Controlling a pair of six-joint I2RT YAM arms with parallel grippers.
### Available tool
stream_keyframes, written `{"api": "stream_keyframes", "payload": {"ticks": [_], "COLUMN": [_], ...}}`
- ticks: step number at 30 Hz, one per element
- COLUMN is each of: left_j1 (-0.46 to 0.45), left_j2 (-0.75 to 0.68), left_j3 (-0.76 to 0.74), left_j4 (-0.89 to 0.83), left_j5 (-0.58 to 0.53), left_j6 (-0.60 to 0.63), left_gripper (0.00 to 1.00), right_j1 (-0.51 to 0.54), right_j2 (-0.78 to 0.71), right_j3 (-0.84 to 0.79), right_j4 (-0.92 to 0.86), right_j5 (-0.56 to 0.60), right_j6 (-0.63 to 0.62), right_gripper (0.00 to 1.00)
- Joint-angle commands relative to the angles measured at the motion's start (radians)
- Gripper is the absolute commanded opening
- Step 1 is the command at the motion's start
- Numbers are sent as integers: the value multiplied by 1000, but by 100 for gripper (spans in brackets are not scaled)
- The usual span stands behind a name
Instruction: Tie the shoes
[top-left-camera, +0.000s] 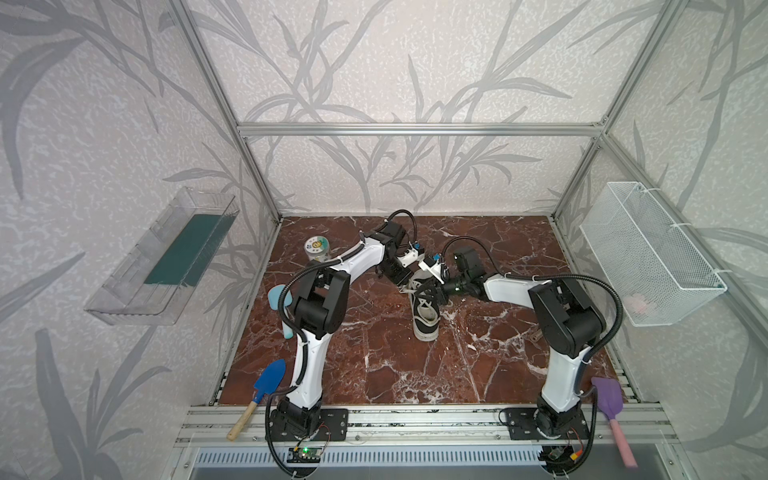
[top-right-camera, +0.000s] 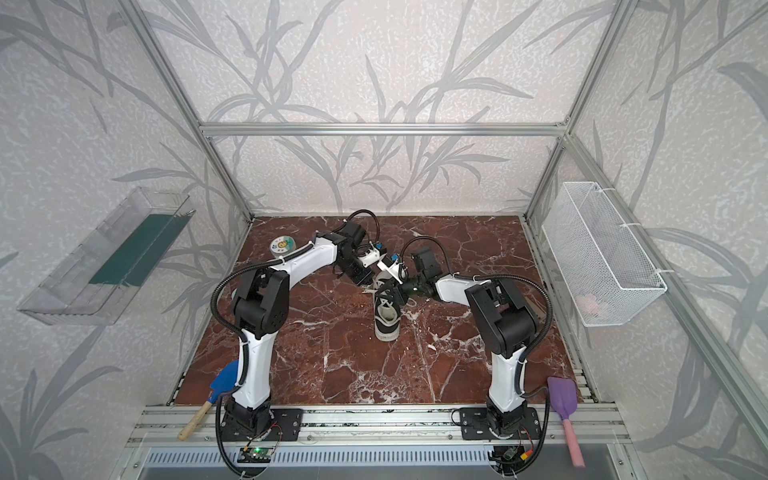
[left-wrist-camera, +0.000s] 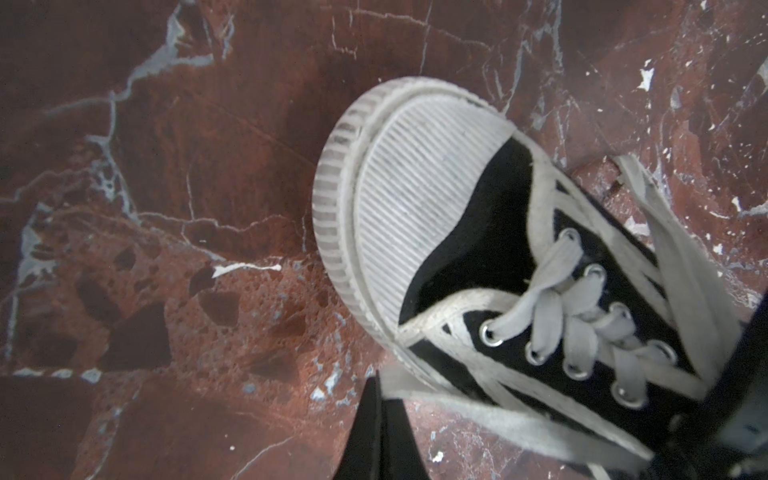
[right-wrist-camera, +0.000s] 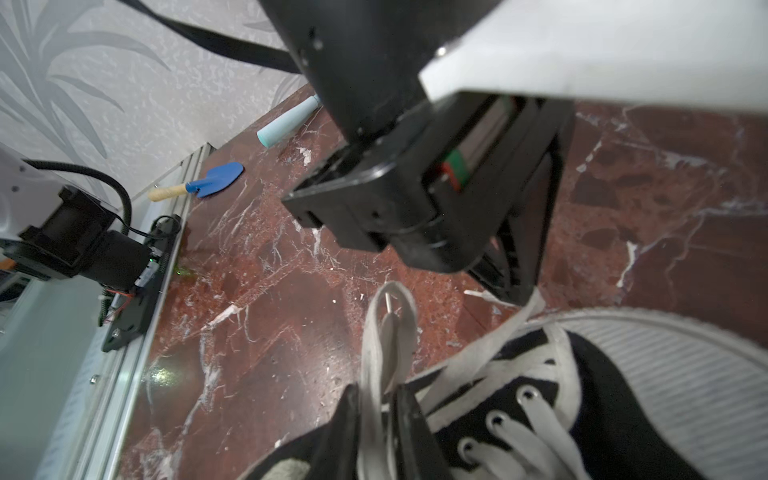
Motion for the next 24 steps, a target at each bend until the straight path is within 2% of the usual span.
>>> {"api": "stream_keyframes", "payload": {"ticks": [1, 8, 12, 19, 24], "left_j1": [-12, -18, -21, -27, -32], "left_j2": [-42, -37, -45, -77, -115], "left_j3": [2, 26, 29, 7, -45], "left_j4": [11, 25, 45, 100, 158], "left_j5": [25, 33, 39, 58, 81], "left_j6": [44, 44, 51, 81, 119], "left_gripper": [0, 0, 0, 0, 0], "right_j1": [2, -15, -43, -111, -117], "right_j2": [-71, -125, -150, -159, -132], "right_j3": [20, -21, -72, -178, -214], "right_j4": [-40, -15, 79, 305, 414], "right_j5": [12, 59, 67, 90, 96], "right_j6": [-21, 22, 109, 364, 487], "right_gripper": [36, 51, 52, 50, 47]}}
